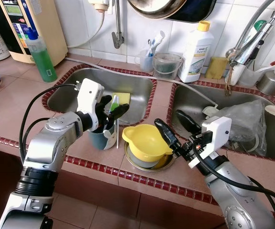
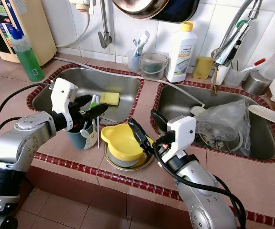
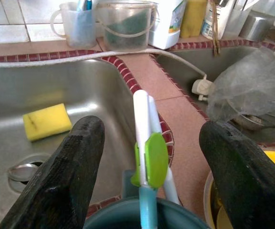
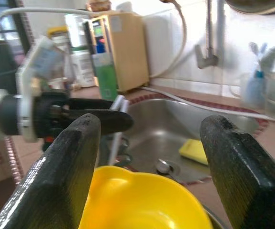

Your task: Kitchen organization

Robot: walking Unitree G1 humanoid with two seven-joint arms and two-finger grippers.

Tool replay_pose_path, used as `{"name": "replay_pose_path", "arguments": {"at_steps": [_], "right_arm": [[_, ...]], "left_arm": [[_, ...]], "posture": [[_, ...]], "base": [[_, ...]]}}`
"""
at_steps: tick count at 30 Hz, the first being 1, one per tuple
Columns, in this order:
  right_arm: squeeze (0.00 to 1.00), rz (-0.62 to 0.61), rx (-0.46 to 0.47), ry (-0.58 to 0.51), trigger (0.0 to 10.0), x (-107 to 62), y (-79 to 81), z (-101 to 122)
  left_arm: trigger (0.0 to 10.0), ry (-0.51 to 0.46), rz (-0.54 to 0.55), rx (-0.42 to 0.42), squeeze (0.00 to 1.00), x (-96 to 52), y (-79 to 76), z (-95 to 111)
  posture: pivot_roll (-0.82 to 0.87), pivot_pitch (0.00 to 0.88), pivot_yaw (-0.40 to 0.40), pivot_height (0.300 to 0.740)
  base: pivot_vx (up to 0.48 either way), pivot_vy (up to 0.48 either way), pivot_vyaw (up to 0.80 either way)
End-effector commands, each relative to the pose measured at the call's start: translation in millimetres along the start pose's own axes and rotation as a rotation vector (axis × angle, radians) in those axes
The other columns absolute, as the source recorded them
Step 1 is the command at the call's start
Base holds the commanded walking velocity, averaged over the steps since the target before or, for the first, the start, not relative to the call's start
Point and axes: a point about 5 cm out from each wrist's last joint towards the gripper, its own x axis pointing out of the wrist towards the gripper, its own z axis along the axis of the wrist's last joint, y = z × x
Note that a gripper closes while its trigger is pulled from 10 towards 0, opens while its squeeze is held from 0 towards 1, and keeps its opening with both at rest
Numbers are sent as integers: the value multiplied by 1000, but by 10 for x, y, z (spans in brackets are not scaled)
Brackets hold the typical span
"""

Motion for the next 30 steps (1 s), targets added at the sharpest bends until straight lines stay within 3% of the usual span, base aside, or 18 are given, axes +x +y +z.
{"name": "replay_pose_path", "arguments": {"at_steps": [1, 6, 7, 8, 9, 30], "right_arm": [[0, 19, 1, 3, 10000, -14, 32, 19], [0, 31, -3, 21, 10000, -32, 45, 2], [0, 32, -2, 23, 10000, -35, 49, 0], [0, 33, -2, 23, 10000, -35, 51, 0], [0, 33, -2, 24, 10000, -34, 52, -2], [0, 43, -10, 35, 10000, -21, 47, -34]], "left_arm": [[10000, 19, 2, 8, 0, -10, 20, -20], [10000, 11, -6, 3, 0, -20, 10, -33], [6314, 9, -7, 0, 0, -23, 9, -34], [6314, 9, -5, 3, 0, -25, 10, -33], [0, 3, -8, -1, 0, -26, 8, -30], [0, 9, -47, 35, 0, -40, -25, -19]], "posture": [[-71, 43, 28, 740], [-73, 43, 30, 740], [-73, 42, 30, 740], [-73, 42, 32, 740], [-73, 42, 32, 740], [-65, 22, 34, 740]], "base": [[0, 0, 0], [0, 0, 0], [0, 0, 0], [0, 0, 0], [0, 0, 0], [0, 0, 0]]}}
